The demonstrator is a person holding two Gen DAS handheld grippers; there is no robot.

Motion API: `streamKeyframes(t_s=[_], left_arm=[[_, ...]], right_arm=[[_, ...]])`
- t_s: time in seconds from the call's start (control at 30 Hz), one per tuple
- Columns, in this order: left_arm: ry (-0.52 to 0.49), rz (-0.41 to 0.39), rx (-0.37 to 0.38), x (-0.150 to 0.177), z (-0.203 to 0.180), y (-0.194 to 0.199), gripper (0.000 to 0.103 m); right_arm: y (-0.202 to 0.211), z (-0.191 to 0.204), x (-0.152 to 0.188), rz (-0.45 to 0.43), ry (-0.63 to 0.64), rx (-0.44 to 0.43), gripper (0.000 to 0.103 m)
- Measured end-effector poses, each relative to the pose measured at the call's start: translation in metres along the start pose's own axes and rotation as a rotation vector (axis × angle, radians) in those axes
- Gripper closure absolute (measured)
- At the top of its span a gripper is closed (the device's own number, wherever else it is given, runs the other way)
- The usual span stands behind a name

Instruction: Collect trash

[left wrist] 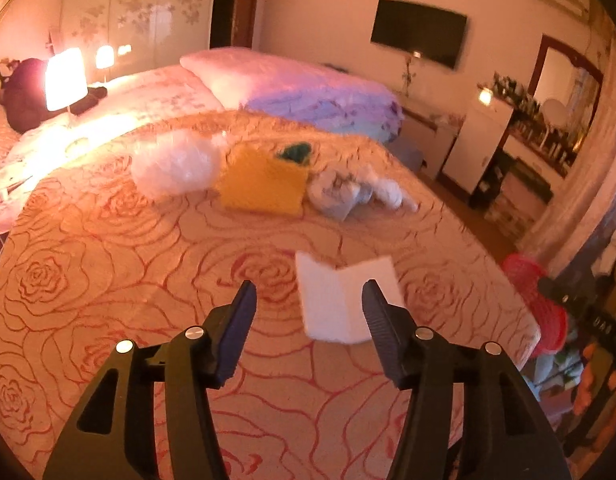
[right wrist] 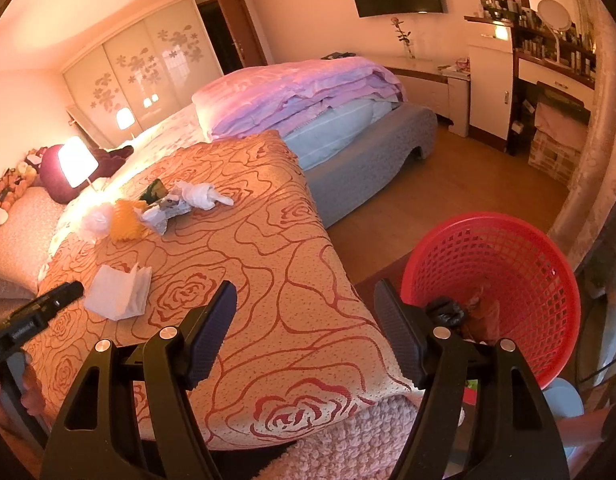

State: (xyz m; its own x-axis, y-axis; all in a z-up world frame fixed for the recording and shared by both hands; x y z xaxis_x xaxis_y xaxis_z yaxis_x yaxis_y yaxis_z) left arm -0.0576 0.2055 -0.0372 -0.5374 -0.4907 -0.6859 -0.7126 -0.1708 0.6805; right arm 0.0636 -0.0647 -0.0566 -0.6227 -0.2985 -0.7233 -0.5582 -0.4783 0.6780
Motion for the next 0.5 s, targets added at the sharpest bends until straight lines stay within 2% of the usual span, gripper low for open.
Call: streamKeyframes(t_s=[0.07,0.2,0.4,0.5], left_arm=[[-0.008,-0.006,0.014,-0.001,-0.005,0.001,0.050],[-0.077,0.029,0.031,0.004,-0.023,-0.012,0.050],[-0.101,0.154,-0.001,0.020,-0.027,-0.054,0.050],[-0.113,0.147,-0.003,0.022,-0.028,-0.056,0.048]], right_arm=[[0.000,0.000,0.000,0.001,0.001,0.000,0.034],[0.000,0.001,0.000,0.004,0.004,-0.003,0.034],[0.000,0.002,0.001,0.008,0.005,-0.006,0.034],[-0.001,0.001,0.001,0.010,0.004,-0.005,0.034]])
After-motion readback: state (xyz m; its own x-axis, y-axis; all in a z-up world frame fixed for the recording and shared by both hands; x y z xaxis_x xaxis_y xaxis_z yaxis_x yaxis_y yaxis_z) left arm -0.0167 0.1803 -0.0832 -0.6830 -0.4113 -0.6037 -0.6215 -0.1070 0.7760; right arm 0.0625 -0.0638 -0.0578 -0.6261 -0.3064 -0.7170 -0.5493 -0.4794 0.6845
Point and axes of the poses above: each gripper's, at about its wrist camera, not at the fingertips, and y roughly against the way its jaws point, z to its left, x to its underside, the point moved 2 cm from there along -y, roughly the way its jaws point, and after that the axes turned 9 degrees about y, right-handed, at the moved point
